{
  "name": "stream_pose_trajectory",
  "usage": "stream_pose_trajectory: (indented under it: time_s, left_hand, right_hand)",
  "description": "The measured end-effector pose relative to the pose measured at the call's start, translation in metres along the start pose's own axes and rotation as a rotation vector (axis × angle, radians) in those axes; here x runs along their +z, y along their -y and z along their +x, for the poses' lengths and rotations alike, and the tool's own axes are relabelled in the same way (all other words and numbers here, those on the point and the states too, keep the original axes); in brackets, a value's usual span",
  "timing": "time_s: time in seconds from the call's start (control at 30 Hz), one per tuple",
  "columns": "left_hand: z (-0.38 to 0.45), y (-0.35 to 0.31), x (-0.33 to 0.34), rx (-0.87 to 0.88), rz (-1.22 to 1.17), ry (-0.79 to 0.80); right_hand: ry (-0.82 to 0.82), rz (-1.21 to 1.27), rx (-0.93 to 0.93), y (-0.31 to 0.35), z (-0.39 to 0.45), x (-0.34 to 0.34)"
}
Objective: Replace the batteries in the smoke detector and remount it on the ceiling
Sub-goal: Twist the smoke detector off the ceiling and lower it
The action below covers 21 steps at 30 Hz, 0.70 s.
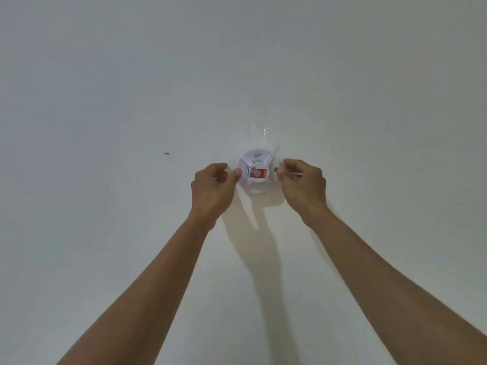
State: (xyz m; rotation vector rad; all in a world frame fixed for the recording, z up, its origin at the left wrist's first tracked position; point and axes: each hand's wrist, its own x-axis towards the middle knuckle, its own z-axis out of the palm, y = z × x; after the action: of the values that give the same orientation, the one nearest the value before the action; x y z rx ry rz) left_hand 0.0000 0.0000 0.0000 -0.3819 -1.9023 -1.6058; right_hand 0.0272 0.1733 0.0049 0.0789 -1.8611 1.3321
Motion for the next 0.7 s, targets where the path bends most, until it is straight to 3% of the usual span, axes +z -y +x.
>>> stream_pose_trajectory:
  time_s: [0.37, 0.7]
  left_hand:
    - [0.014, 0.006, 0.015, -0.009, -0.064, -0.063]
    - [0.018, -0.001, 0.014, -0.035, -0.191, 0.001]
  right_hand:
    - [-0.109, 0.031, -0.083, -0.013, 0.012, 0.024]
    - [-0.119, 0.214, -0.009, 0.003, 0.004, 0.026]
